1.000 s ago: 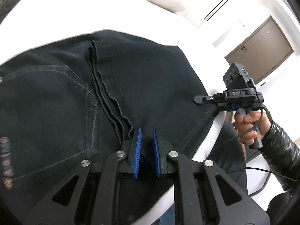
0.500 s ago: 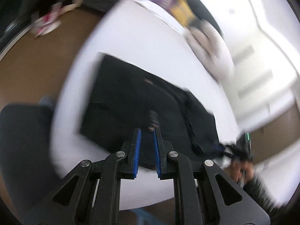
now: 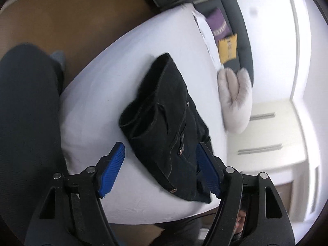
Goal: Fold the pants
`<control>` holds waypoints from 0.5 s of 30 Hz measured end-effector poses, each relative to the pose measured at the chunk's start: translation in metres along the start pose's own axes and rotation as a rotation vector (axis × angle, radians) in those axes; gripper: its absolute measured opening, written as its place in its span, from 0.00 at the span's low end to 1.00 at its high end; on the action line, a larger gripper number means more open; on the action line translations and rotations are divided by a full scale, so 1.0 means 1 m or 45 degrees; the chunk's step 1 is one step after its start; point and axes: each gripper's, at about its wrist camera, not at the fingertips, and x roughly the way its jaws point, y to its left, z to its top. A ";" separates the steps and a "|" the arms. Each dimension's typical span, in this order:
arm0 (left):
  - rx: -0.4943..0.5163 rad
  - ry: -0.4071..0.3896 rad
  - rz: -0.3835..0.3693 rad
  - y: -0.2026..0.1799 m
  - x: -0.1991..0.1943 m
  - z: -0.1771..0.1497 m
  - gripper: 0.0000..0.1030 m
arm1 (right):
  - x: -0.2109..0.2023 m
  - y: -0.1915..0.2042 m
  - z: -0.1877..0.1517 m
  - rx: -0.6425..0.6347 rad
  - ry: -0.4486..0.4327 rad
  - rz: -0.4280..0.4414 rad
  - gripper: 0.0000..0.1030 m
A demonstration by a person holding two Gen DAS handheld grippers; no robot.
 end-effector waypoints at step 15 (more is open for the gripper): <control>-0.216 0.024 -0.178 0.037 0.036 0.011 0.68 | 0.055 0.005 0.012 0.032 0.126 0.052 0.48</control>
